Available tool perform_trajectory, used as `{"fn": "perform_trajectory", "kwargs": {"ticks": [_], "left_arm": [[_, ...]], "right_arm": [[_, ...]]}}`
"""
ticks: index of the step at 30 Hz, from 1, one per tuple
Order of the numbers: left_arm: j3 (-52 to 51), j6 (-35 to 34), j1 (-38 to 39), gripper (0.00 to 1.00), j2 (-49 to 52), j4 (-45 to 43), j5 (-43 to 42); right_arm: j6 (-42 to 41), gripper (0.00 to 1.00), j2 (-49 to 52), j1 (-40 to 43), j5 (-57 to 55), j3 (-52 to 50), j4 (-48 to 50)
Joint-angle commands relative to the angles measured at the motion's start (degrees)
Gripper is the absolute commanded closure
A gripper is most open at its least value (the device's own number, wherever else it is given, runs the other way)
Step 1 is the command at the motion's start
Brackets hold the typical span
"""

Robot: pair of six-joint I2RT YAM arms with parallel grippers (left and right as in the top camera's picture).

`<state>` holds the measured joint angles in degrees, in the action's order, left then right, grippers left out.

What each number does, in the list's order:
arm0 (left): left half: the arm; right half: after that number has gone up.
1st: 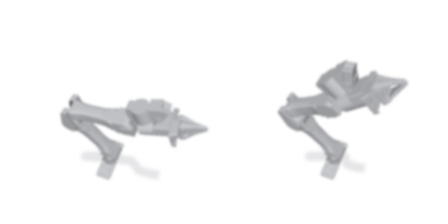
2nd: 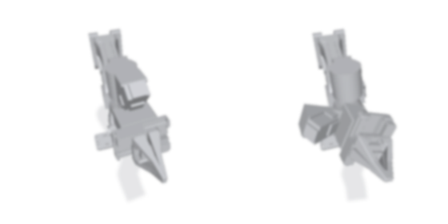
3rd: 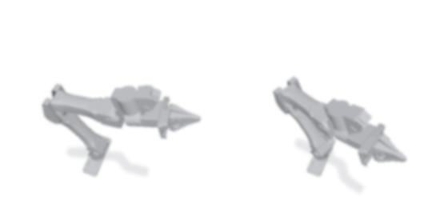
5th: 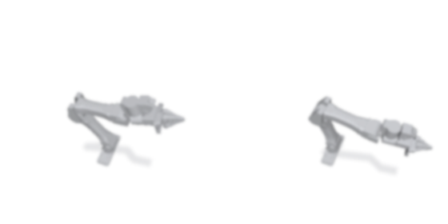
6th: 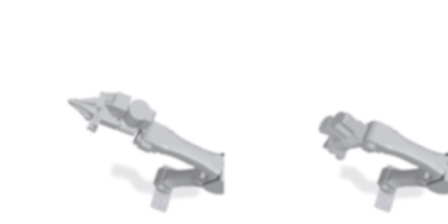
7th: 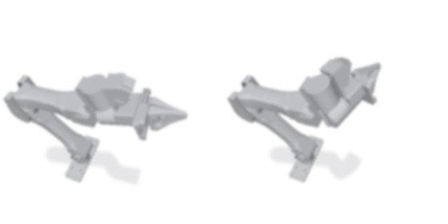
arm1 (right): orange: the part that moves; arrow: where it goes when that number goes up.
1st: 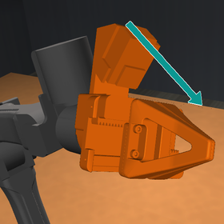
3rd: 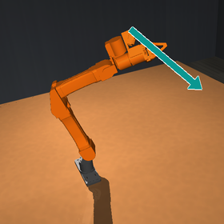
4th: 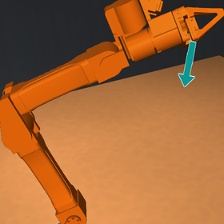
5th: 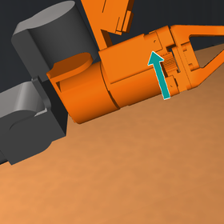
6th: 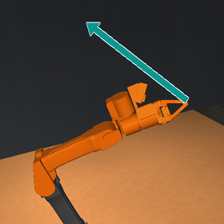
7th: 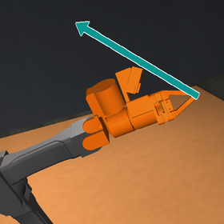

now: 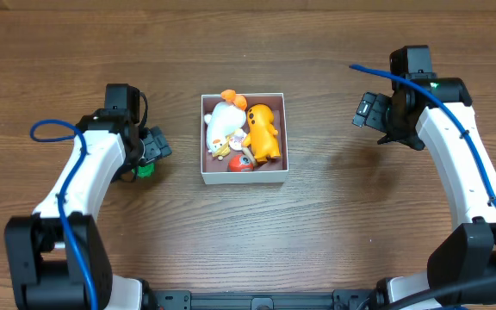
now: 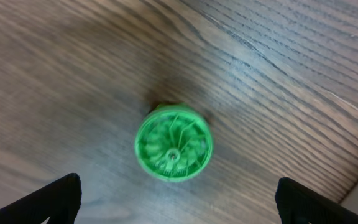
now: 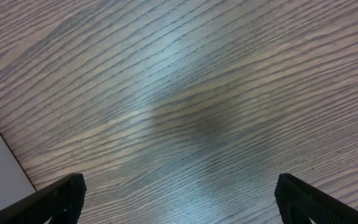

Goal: Pack container
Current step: 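Move the left gripper to the green lid and grasp it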

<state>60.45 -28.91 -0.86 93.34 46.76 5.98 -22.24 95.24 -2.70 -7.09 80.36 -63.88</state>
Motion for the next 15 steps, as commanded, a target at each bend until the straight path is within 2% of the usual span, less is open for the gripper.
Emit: {"fn": "perform_trajectory", "kwargs": {"ticks": [1,7,15], "left_arm": [[-0.4,2.2,-0.4,0.01,4.5,-0.8,-1.4],[-0.4,2.2,-0.7,0.00,9.2,-2.8,-1.6],[-0.4,5.8,-0.7,0.03,12.2,-4.9,-2.7]], "right_arm": [[0.1,0.00,0.1,0.2,-0.8,1.0,0.3],[0.1,0.00,0.1,0.2,-0.8,1.0,0.3],[0.1,0.00,0.1,0.2,-0.8,1.0,0.3]]}}
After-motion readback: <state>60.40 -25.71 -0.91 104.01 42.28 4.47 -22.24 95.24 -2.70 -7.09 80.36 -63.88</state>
